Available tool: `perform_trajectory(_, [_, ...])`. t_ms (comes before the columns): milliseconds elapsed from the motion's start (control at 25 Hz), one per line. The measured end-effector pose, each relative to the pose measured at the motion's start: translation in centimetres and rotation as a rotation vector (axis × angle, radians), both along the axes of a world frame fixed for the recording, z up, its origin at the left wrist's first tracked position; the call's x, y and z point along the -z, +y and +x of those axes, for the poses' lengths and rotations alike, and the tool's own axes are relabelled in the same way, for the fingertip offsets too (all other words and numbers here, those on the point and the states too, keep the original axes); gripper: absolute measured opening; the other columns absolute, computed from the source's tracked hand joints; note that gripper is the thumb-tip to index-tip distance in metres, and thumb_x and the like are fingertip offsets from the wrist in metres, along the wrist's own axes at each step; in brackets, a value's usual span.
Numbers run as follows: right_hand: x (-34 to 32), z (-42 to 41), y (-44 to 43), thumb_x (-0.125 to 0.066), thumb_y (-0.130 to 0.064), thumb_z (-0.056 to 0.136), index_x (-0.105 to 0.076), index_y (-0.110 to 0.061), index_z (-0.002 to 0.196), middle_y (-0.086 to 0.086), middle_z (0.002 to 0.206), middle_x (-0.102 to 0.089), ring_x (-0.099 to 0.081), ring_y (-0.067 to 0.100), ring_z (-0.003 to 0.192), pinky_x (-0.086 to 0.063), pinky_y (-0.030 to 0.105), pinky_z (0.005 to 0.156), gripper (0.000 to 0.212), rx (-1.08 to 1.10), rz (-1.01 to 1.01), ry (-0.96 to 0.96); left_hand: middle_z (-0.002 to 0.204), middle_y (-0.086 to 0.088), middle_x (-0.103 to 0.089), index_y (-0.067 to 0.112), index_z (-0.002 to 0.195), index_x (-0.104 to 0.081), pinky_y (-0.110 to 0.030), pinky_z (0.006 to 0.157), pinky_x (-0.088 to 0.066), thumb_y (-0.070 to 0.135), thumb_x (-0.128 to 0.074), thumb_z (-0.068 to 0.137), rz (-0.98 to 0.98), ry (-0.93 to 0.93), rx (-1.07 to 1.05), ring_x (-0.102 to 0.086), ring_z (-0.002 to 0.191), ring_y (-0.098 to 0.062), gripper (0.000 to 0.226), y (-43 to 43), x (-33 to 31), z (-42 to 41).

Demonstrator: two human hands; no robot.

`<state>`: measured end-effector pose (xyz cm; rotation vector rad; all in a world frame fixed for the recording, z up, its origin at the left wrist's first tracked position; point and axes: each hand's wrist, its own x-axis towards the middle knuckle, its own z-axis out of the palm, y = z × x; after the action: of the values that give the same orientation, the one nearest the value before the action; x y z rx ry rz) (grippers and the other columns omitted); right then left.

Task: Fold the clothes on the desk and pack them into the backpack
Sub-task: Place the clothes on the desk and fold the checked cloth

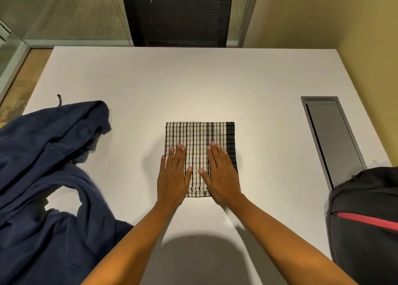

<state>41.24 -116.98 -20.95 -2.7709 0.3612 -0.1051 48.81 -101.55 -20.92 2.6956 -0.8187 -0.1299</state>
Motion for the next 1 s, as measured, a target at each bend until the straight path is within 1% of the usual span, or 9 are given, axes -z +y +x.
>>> perform_trajectory(160, [-0.4, 1.2, 1.0, -0.031, -0.039, 0.103, -0.011, -0.003, 0.154, 0.011, 0.162, -0.005, 0.004, 0.02, 0.15, -0.004, 0.039, 0.122, 0.065, 0.17, 0.073, -0.016, 0.162, 0.0, -0.007, 0.014, 0.154, -0.012, -0.04, 0.121, -0.007, 0.038, -0.025, 0.1, 0.023, -0.012, -0.022, -0.001, 0.149, -0.014, 0.06, -0.2, 0.2, 0.0])
perform_trajectory(200, [-0.7, 2.3, 1.5, -0.03, -0.038, 0.104, -0.012, -0.003, 0.154, 0.011, 0.162, -0.005, 0.005, 0.019, 0.15, -0.002, 0.038, 0.122, 0.064, 0.134, 0.102, -0.02, 0.162, 0.0, -0.007, 0.014, 0.154, -0.012, -0.04, 0.121, -0.007, 0.038, -0.025, 0.1, 0.038, -0.014, -0.023, -0.001, 0.149, -0.014, 0.06, -0.2, 0.2, 0.0])
perform_trajectory(320, [-1.0, 6.6, 2.6, -0.028, -0.037, 0.105, -0.017, -0.007, 0.154, 0.007, 0.162, -0.01, 0.003, 0.017, 0.15, -0.001, 0.039, 0.122, 0.058, -0.138, 0.169, -0.013, 0.161, -0.002, -0.008, 0.012, 0.154, -0.01, -0.04, 0.121, -0.008, 0.034, -0.026, 0.098, 0.074, -0.009, -0.024, -0.001, 0.149, -0.014, 0.062, -0.3, 0.3, 0.1])
perform_trajectory(400, [-0.5, 9.0, 1.9, -0.02, -0.04, 0.105, -0.015, -0.01, 0.154, 0.005, 0.162, -0.009, 0.002, 0.018, 0.15, -0.003, 0.042, 0.122, 0.058, -0.18, 0.13, 0.028, 0.161, -0.005, -0.008, 0.01, 0.154, -0.008, -0.04, 0.121, -0.008, 0.035, -0.027, 0.096, 0.074, -0.001, -0.037, -0.001, 0.149, -0.015, 0.065, -0.3, 0.4, 0.1])
perform_trajectory(560, [1.0, 10.5, -2.4, -0.014, -0.045, 0.104, -0.008, -0.015, 0.156, 0.0, 0.163, -0.002, 0.006, 0.018, 0.15, 0.0, 0.042, 0.122, 0.06, -0.137, -0.087, 0.042, 0.162, -0.006, -0.001, 0.009, 0.154, -0.006, -0.04, 0.12, -0.006, 0.042, -0.023, 0.098, 0.098, -0.002, -0.05, 0.002, 0.149, -0.016, 0.067, -0.3, 0.8, 0.2])
perform_trajectory(760, [0.9, 10.3, -5.8, -0.019, -0.043, 0.104, -0.013, -0.008, 0.154, 0.007, 0.162, -0.007, 0.001, 0.02, 0.15, 0.001, 0.037, 0.122, 0.062, 0.067, -0.037, 0.018, 0.161, -0.005, -0.006, 0.009, 0.153, -0.009, -0.037, 0.12, -0.003, 0.043, -0.02, 0.099, 0.06, 0.002, -0.025, 0.0, 0.149, -0.015, 0.065, -0.6, 1.1, 0.3])
perform_trajectory(880, [0.6, 9.9, -5.9, -0.035, -0.023, 0.103, -0.032, 0.001, 0.148, 0.017, 0.155, -0.029, -0.02, 0.03, 0.147, -0.008, 0.039, 0.122, 0.051, 0.104, -0.036, -0.067, 0.161, -0.005, -0.012, 0.011, 0.154, -0.011, -0.034, 0.121, -0.002, 0.041, -0.024, 0.1, -0.044, 0.045, -0.058, -0.006, 0.148, -0.015, 0.062, -1.3, 0.0, 0.3])
perform_trajectory(920, [0.3, 9.6, -6.3, -0.044, -0.01, 0.097, -0.038, 0.004, 0.143, 0.02, 0.15, -0.038, -0.028, 0.034, 0.143, -0.011, 0.041, 0.121, 0.048, 0.106, -0.068, -0.107, 0.16, -0.004, -0.018, 0.012, 0.153, -0.015, -0.032, 0.121, -0.004, 0.038, -0.029, 0.101, -0.121, 0.078, -0.087, -0.012, 0.147, -0.015, 0.059, -1.8, -0.8, 0.9])
perform_trajectory(1000, [-0.2, 9.1, -7.5, -0.058, 0.01, 0.077, -0.046, 0.007, 0.136, 0.023, 0.138, -0.051, -0.042, 0.039, 0.133, -0.012, 0.044, 0.12, 0.06, 0.114, -0.114, -0.125, 0.155, -0.004, -0.03, 0.012, 0.15, -0.026, -0.032, 0.119, -0.012, 0.027, -0.039, 0.102, -0.268, 0.098, -0.133, -0.024, 0.143, -0.018, 0.053, -2.9, -2.0, 3.3])
